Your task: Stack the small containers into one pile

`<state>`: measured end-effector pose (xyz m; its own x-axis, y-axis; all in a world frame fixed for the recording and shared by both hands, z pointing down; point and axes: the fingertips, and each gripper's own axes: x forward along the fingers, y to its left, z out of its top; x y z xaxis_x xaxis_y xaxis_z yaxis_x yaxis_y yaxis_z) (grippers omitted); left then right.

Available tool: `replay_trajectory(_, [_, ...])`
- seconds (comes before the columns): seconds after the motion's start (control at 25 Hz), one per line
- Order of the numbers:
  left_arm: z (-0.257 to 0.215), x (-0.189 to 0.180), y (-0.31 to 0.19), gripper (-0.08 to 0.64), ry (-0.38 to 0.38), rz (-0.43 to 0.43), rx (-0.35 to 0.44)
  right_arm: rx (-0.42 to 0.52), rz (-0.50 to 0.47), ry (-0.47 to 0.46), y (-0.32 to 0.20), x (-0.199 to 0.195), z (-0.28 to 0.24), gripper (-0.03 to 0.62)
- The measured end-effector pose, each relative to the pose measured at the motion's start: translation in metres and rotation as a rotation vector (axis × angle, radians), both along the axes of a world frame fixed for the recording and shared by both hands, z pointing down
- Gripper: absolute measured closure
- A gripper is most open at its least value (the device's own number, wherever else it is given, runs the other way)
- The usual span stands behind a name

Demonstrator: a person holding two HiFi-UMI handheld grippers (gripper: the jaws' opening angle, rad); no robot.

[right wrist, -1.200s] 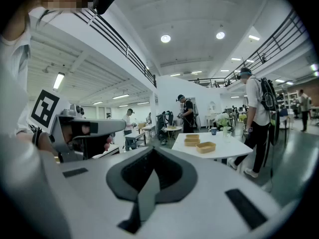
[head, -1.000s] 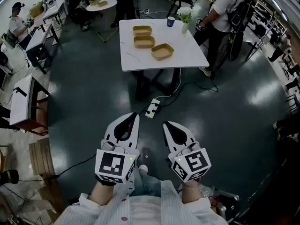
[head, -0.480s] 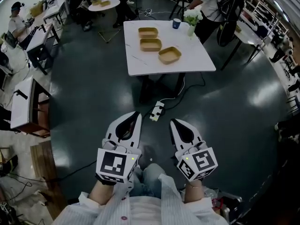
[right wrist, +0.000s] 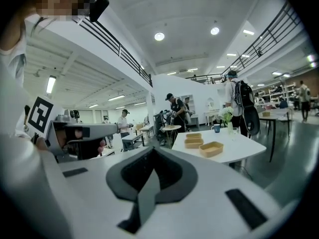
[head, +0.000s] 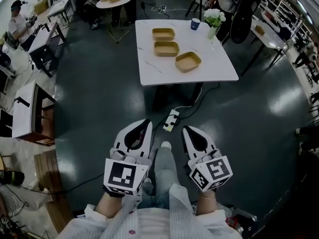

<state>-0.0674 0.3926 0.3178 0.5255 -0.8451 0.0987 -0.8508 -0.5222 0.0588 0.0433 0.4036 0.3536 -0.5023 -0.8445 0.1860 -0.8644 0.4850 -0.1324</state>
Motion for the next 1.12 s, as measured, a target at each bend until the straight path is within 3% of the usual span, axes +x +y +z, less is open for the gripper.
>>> replay_trajectory(0.64, [-0.026, 0.074, -0.200, 0.543, 0.005, -0.083, 0.021, -0.048, -0.111, 0.012, -0.203, 0.072, -0.008, 0.581])
replay_trajectory(1.12, [-0.034, 0.068, -0.264, 0.543, 0.018, -0.220, 0.036, -0.048, -0.210, 0.000, -0.279, 0.083, -0.010, 0.581])
